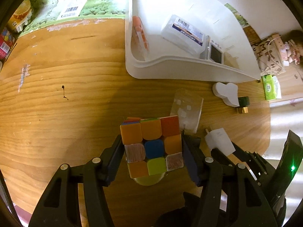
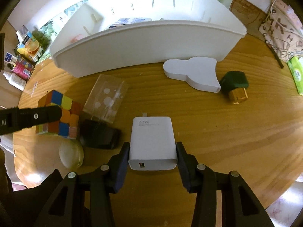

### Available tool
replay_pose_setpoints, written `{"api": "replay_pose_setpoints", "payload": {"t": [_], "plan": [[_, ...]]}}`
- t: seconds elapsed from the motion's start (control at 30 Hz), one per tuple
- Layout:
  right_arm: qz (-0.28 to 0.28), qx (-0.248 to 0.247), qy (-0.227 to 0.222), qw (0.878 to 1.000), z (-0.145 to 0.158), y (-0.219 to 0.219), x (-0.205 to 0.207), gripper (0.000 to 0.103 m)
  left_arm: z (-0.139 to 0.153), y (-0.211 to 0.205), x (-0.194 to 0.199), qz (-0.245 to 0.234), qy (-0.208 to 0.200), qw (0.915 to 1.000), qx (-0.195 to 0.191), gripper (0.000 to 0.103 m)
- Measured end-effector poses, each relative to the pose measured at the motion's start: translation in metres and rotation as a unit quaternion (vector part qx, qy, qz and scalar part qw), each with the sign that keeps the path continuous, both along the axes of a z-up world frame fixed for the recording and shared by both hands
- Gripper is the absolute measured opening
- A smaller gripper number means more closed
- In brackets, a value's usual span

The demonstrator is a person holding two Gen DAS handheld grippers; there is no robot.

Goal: Organize rigid objects
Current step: 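Grasp the Rubik's cube with the left tool while the right tool grasps the white charger, then carry the cube and charger into the white tray and open both tools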

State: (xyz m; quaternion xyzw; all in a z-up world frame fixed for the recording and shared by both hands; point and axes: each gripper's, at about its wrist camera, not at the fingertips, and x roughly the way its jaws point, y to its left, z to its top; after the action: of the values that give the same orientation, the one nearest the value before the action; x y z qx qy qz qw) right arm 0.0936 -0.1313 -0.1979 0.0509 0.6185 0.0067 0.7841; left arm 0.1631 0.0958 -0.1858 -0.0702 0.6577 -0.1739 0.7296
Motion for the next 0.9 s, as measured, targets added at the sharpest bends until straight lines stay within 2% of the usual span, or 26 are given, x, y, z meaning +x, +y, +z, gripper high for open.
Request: {"api": "replay_pose_setpoints", "payload": {"t": [0.3, 0.53, 0.77, 0.9], "plan": [[-0.006, -0.013, -0.007, 1.000, 0.016, 0.011, -0.035, 0.047, 0.019, 0.022, -0.018, -0.002, -0.031, 0.9995, -0.011, 0.063], [-0.007, -0.012, -0.007, 1.000, 0.018, 0.016, -0.043, 0.047, 0.025, 0.040, -0.023, 0.021, -0.050, 0.9982, -0.025, 0.063], [0.006, -0.013, -0.019, 1.000, 0.029, 0.019, -0.039, 0.047, 0.045, 0.050, -0.023, 0.036, -0.098, 0.9938, -0.038, 0.063], [0.026, -0.014, -0.037, 0.999, 0.039, 0.018, -0.032, 0.047, 0.062, 0.049, -0.024, 0.041, -0.140, 0.9878, -0.054, 0.063]]}}
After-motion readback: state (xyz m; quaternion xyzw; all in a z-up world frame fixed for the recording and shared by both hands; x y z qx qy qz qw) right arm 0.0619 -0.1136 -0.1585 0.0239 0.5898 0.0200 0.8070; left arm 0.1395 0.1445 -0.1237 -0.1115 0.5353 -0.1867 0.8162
